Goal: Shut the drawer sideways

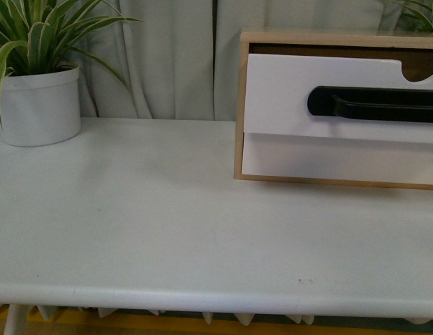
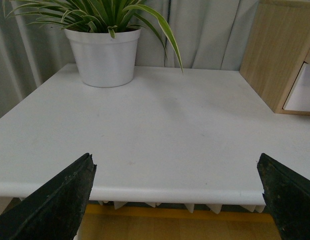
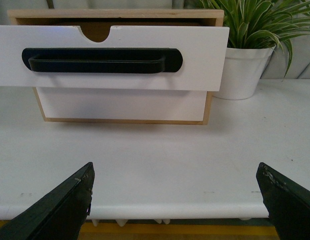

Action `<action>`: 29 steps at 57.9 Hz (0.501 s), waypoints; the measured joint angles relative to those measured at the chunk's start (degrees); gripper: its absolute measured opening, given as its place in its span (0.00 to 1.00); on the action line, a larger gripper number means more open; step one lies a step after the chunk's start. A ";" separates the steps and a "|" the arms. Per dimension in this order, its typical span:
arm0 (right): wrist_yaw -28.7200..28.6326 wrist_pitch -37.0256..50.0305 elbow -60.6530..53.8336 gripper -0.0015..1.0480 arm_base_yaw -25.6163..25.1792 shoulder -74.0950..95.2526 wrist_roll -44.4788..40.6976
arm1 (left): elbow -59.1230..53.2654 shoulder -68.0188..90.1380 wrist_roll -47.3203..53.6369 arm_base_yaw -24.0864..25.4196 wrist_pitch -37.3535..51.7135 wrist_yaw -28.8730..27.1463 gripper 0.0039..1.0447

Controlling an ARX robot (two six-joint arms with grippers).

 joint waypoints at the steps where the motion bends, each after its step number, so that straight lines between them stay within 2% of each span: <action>1: -0.02 0.00 0.00 0.91 0.00 0.00 0.00 | 0.00 0.00 0.00 0.00 0.00 0.00 0.94; 29: 0.00 0.00 0.00 0.91 0.00 0.00 0.00 | 0.00 0.00 0.00 0.00 0.00 0.00 0.94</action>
